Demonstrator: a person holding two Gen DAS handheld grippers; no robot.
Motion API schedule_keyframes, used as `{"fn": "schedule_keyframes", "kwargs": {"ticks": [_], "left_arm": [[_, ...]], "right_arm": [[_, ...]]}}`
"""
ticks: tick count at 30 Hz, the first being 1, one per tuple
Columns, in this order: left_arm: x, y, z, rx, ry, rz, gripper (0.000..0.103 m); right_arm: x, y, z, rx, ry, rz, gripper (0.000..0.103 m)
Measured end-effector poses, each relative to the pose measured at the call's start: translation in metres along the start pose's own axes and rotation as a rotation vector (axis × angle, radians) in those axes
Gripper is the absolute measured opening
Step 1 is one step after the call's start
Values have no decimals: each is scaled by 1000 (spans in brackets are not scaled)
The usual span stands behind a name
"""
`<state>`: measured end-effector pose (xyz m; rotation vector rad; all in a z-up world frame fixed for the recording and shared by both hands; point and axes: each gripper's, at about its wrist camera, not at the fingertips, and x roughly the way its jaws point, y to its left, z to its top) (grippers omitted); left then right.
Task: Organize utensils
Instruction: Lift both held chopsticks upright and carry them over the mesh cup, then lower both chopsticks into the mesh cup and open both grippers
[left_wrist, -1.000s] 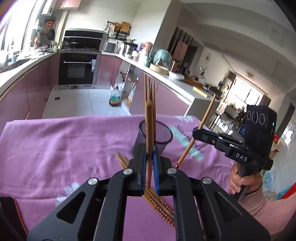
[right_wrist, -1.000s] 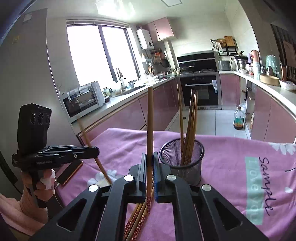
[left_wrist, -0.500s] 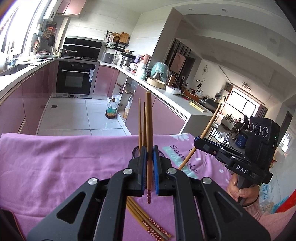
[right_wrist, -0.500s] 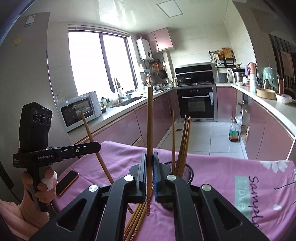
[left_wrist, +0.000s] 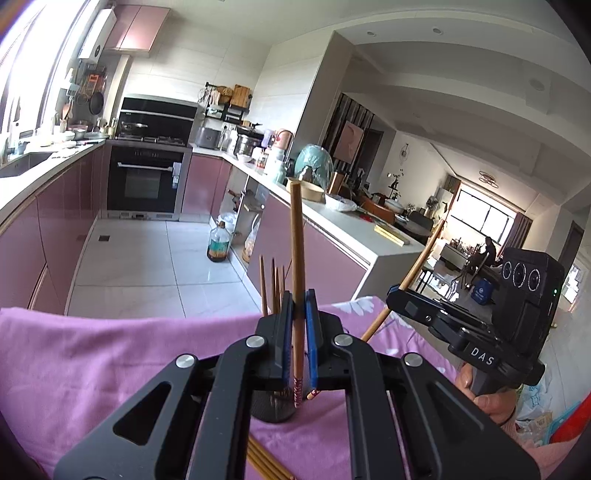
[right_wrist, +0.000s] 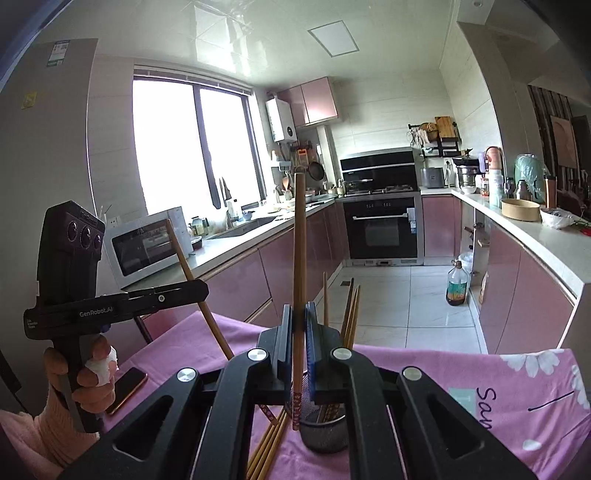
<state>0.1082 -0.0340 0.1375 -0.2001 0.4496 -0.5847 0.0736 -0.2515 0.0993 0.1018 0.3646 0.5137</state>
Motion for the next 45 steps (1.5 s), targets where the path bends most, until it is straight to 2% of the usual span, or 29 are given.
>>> {"fn": "schedule_keyframes", "kwargs": {"ticks": [8, 18, 24, 31, 45], "left_arm": [[16, -14, 7, 48, -11, 55, 7], [62, -10, -23, 92, 116, 133, 7], [81, -5, -40, 101, 188, 130, 7], [99, 3, -40, 104, 238, 113, 7], [129, 21, -28, 63, 275, 140, 8]], "right_arm": [[13, -6, 10, -7, -16, -36, 5], [49, -16, -12, 12, 86, -51, 5], [67, -19, -25, 19, 152, -59, 5], [82, -24, -37, 37, 220, -64, 5], [104, -36, -40, 96, 265, -88, 6]]}}
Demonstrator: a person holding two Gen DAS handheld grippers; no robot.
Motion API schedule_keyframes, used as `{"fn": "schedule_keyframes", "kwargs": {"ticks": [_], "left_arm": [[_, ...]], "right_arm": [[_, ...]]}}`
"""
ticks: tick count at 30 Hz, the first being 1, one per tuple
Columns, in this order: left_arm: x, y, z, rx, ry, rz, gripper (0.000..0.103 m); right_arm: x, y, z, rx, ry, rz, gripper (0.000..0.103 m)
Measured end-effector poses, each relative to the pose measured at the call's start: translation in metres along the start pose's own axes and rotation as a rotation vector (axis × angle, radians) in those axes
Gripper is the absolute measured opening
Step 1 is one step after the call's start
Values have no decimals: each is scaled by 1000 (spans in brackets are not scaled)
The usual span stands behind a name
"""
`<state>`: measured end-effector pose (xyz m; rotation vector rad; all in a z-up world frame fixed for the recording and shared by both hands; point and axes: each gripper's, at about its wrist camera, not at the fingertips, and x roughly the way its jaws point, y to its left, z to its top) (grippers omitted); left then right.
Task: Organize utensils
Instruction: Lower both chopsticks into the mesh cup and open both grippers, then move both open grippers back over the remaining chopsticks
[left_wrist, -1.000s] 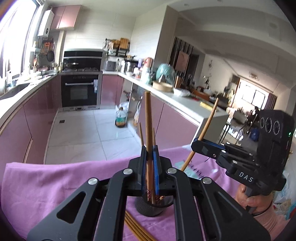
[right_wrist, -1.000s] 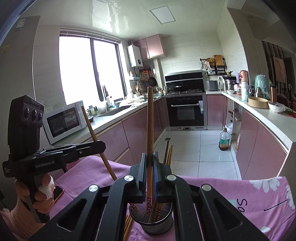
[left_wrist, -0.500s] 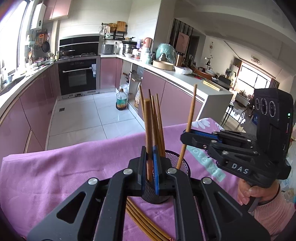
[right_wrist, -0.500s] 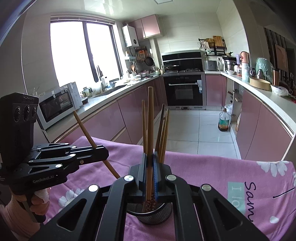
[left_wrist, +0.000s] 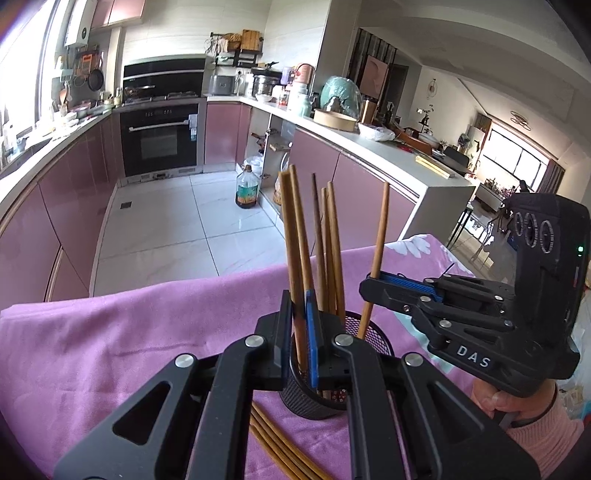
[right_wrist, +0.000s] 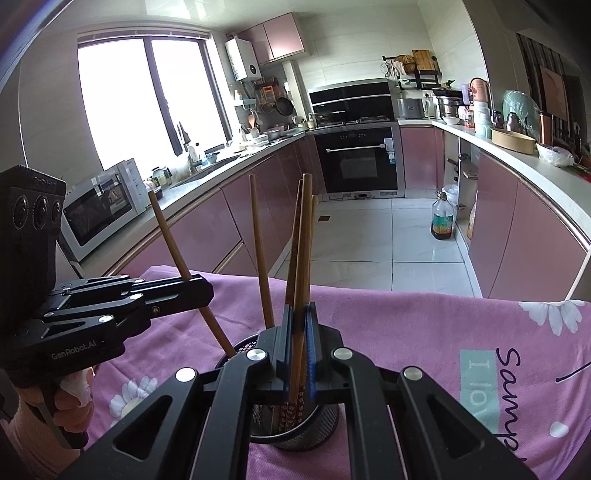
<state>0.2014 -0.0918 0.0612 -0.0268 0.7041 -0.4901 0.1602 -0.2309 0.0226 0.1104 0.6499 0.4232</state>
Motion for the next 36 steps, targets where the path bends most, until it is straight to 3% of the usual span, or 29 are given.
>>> {"fn": "schedule_keyframes", "kwargs": {"ticks": [11, 16, 22, 30, 36], "left_arm": [[16, 7, -1, -32, 26, 7, 9], [12, 9, -8, -48, 11, 15, 23], [-2, 10, -19, -47, -23, 43, 36], [-42, 28, -50, -57, -88, 83, 43], [-55, 37, -88, -57, -53, 99, 44]], "right_arm": [[0, -2, -1, 23, -11, -11, 7], [-5, -4, -4, 27, -22, -14, 19], [-15, 1, -7, 19, -36, -2, 24], [-43, 18, -17, -31, -64, 56, 33], [-47, 40, -45, -107, -5, 113, 37]]}}
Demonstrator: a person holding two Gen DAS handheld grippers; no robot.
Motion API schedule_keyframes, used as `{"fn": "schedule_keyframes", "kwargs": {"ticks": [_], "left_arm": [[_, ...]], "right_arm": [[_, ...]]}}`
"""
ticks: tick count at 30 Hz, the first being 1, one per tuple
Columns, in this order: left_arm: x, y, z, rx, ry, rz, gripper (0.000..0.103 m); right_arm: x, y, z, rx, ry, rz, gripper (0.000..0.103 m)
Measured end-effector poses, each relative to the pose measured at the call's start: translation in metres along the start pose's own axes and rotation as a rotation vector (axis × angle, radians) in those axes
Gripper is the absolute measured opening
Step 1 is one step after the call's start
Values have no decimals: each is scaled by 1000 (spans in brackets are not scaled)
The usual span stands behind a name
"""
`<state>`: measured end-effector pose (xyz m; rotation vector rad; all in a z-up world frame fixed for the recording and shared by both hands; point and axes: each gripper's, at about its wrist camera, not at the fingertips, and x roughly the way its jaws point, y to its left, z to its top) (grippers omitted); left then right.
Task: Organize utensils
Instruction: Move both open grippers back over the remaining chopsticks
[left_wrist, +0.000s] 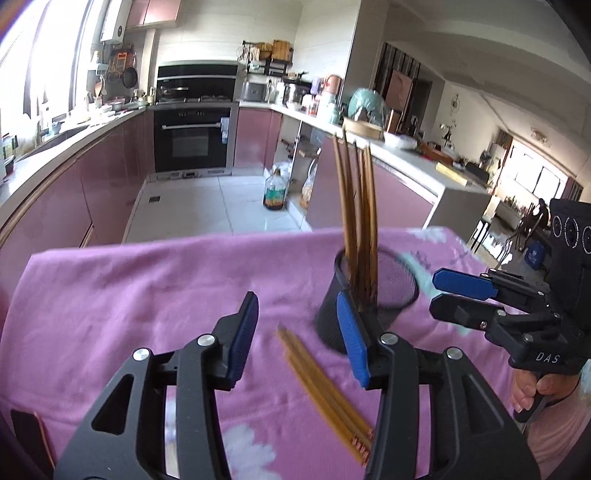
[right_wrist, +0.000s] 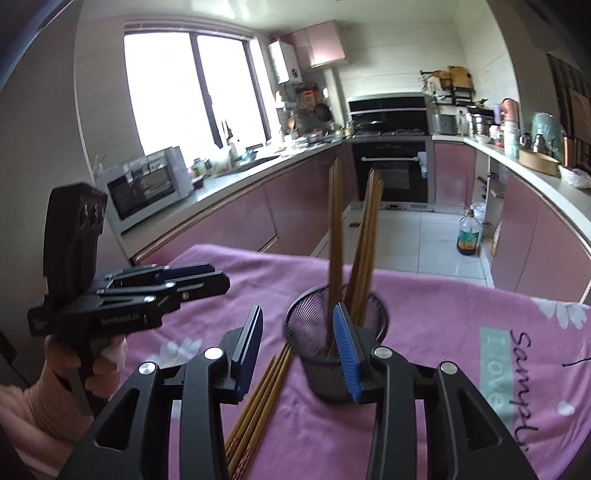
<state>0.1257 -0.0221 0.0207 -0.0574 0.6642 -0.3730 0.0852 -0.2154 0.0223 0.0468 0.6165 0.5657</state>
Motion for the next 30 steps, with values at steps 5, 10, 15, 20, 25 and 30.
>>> {"fn": "schedule_keyframes", "kwargs": {"ticks": [5, 10, 15, 20, 25, 30], "left_arm": [[16, -4, -42, 6, 107, -3, 44], [34, -6, -77, 13, 214, -28, 44], [42, -10, -97, 0, 253, -43, 45], [44, -15, -101, 11, 269, -42, 47], [45, -22, -103, 36, 273, -18, 48], [48, -27, -101, 56, 270, 7, 48]], "right_arm": [[21, 7, -31, 24, 113, 43, 37], [44, 11, -60, 60, 219, 62, 37], [54, 12, -76, 74, 267, 50, 37], [54, 17, -84, 59, 274, 35, 37], [55, 19, -90, 63, 276, 28, 37], [52, 15, -90, 68, 273, 26, 37]]}}
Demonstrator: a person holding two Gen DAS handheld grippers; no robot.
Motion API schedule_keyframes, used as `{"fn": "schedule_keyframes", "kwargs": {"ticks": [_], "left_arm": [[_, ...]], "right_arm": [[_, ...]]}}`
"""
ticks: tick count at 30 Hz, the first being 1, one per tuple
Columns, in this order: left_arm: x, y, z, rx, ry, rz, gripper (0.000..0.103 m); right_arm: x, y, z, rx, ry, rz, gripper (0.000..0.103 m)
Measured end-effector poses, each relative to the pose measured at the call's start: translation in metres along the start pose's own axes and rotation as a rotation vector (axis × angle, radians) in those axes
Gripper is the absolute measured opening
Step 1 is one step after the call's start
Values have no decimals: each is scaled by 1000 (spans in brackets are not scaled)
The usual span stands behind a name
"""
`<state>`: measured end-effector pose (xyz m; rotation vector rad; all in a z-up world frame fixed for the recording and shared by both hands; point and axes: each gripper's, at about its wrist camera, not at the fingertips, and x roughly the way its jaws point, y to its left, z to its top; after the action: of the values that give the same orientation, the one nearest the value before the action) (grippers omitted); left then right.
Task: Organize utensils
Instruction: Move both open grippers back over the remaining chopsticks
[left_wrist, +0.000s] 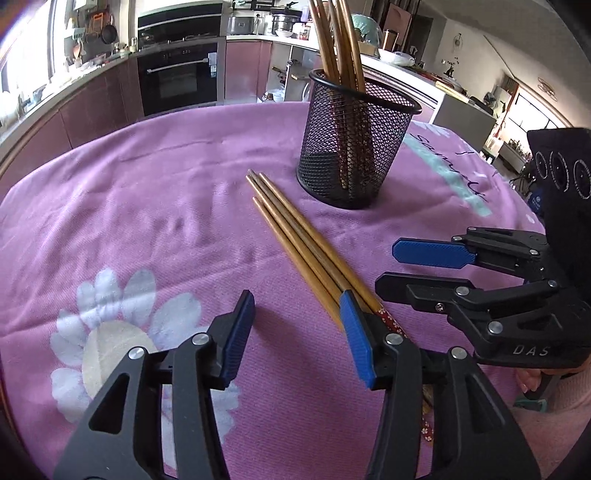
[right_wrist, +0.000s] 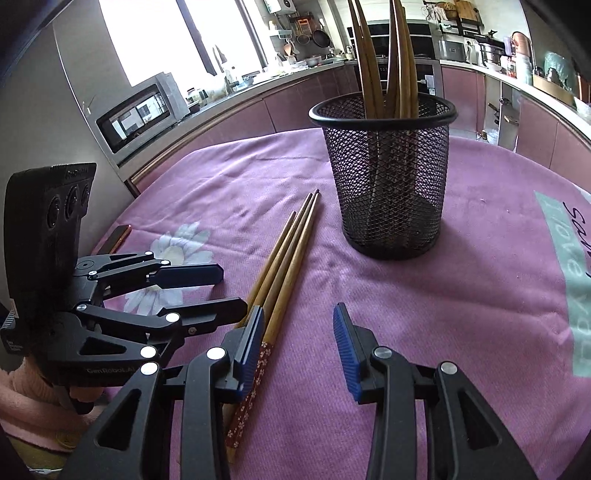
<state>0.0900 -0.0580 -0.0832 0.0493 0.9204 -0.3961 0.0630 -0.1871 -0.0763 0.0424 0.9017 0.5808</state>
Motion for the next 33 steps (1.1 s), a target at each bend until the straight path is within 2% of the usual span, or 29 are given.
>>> {"fn": "schedule_keyframes", "kwargs": {"ticks": [6, 8, 10, 13, 19, 25, 33], "left_arm": [[2, -3, 1, 18, -2, 17, 48], [2, -2, 0, 26, 1, 22, 45], [3, -2, 0, 40, 15, 37, 38], [3, -1, -1, 58, 16, 46, 34], [3, 7, 0, 33, 16, 28, 27], [3, 13, 0, 14, 11, 18, 22], [4, 15, 0, 2, 7, 9, 20]], "right_arm": [[0, -1, 0, -3, -1, -6, 37], [1, 0, 0, -6, 1, -6, 37], [1, -1, 1, -7, 1, -7, 37], [2, 0, 2, -11, 1, -8, 37], [7, 5, 7, -41, 3, -21, 37], [16, 7, 12, -51, 21, -45, 31], [21, 11, 13, -69, 33, -65, 31]]}}
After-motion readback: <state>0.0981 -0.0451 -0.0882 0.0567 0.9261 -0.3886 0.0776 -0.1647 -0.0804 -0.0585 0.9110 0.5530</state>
